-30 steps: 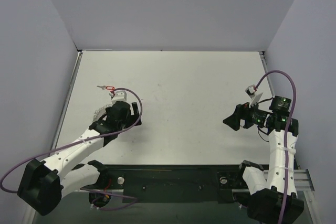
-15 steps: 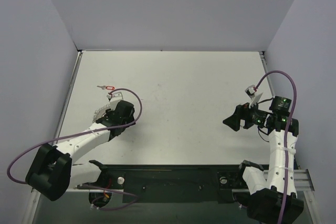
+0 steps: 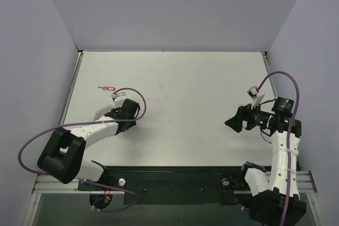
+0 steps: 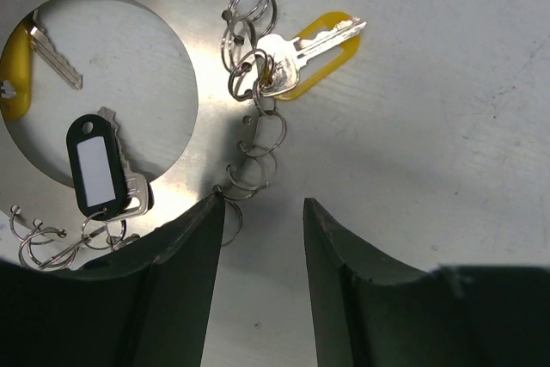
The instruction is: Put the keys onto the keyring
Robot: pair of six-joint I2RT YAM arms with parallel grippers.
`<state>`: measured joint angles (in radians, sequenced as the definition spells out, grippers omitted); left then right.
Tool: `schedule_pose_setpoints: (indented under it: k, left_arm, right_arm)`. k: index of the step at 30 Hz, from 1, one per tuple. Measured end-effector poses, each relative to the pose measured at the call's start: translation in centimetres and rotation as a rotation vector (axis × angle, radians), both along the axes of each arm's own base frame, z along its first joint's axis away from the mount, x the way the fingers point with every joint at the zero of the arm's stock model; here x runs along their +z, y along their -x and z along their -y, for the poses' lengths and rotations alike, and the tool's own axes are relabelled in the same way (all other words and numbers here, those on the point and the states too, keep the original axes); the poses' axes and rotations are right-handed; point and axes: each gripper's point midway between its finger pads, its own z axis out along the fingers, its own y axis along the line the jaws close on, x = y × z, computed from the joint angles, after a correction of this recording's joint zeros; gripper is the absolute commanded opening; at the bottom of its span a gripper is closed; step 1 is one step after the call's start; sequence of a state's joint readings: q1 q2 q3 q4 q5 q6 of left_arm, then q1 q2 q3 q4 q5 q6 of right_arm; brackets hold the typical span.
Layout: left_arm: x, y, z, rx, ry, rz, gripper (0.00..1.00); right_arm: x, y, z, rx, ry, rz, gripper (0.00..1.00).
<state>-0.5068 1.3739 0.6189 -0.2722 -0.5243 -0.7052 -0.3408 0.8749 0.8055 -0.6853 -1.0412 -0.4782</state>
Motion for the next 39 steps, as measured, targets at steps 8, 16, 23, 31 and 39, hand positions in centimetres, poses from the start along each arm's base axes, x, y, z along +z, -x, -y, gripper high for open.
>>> schedule_pose_setpoints:
  k: [8, 16, 23, 31, 39]
  left_arm:
    - [0.7, -1.0, 0.3, 0.033, 0.0, 0.017, 0.52]
    - [1.4, 0.0, 0.1, 0.084, 0.023, 0.054, 0.52]
    - [2.5, 1.2, -0.5, 0.129, 0.073, 0.13, 0.51]
    - [0.8, 2.1, -1.1, 0.141, 0.044, 0.083, 0.46]
    - [0.3, 2.3, -1.1, 0.139, 0.031, 0.067, 0.38]
  right_arm:
    - [0.0, 0.0, 0.0, 0.002, 0.0, 0.001, 0.73]
    - [-0.1, 0.0, 0.0, 0.004, 0.001, -0.002, 0.73]
    - [-0.2, 0.1, 0.0, 0.009, 0.0, -0.005, 0.74]
    - [-0.3, 0.2, -0.1, 0.013, -0.002, -0.014, 0.73]
    - [-0.4, 0.2, -0.1, 0.015, -0.004, -0.022, 0.73]
